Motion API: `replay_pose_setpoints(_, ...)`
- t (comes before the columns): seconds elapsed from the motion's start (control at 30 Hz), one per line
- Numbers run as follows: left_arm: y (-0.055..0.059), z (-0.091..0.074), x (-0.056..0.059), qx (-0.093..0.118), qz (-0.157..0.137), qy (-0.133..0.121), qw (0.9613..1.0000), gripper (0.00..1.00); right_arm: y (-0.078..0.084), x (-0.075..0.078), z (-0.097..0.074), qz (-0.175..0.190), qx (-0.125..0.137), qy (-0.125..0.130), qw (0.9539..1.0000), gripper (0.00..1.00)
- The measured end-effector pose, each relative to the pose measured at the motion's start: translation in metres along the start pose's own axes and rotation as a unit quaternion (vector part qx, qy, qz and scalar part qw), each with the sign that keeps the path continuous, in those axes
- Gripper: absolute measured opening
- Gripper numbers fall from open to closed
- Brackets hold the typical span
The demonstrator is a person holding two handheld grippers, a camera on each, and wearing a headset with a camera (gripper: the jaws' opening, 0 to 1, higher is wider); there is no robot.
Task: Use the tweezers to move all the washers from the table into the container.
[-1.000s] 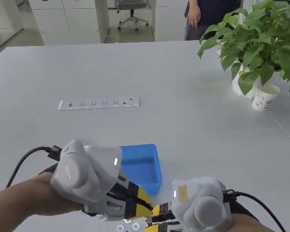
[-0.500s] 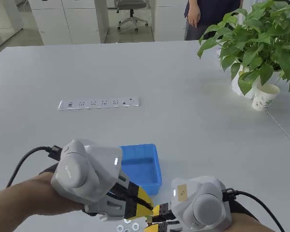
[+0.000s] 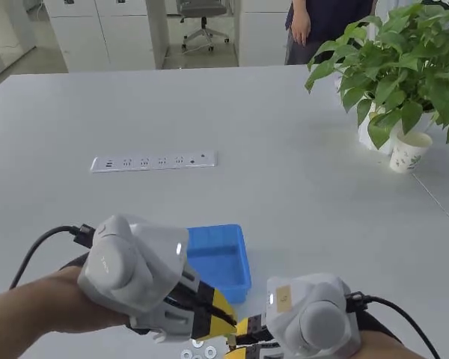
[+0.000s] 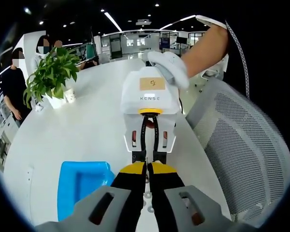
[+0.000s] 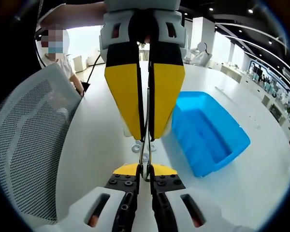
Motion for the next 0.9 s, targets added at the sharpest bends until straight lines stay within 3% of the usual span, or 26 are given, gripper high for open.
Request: replay_pose_setpoints(0.9, -0.022, -0.027, -0.012, 0.008, 0.013, -0.010, 0.9998, 0.06, -0.028, 0.009, -0.020, -0.030, 0.015, 0.008, 0.9994, 0.09)
Point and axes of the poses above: the centre of the closed fingertips' face, and the gripper's own axes: z roughly forward along the fingers, x roughly to its right, y roughly out of its underside, the point moved 10 cm from there along -z, roughly backward along the fingers, and after that the axes turned 7 degrees about -y, right-handed, at the moved point
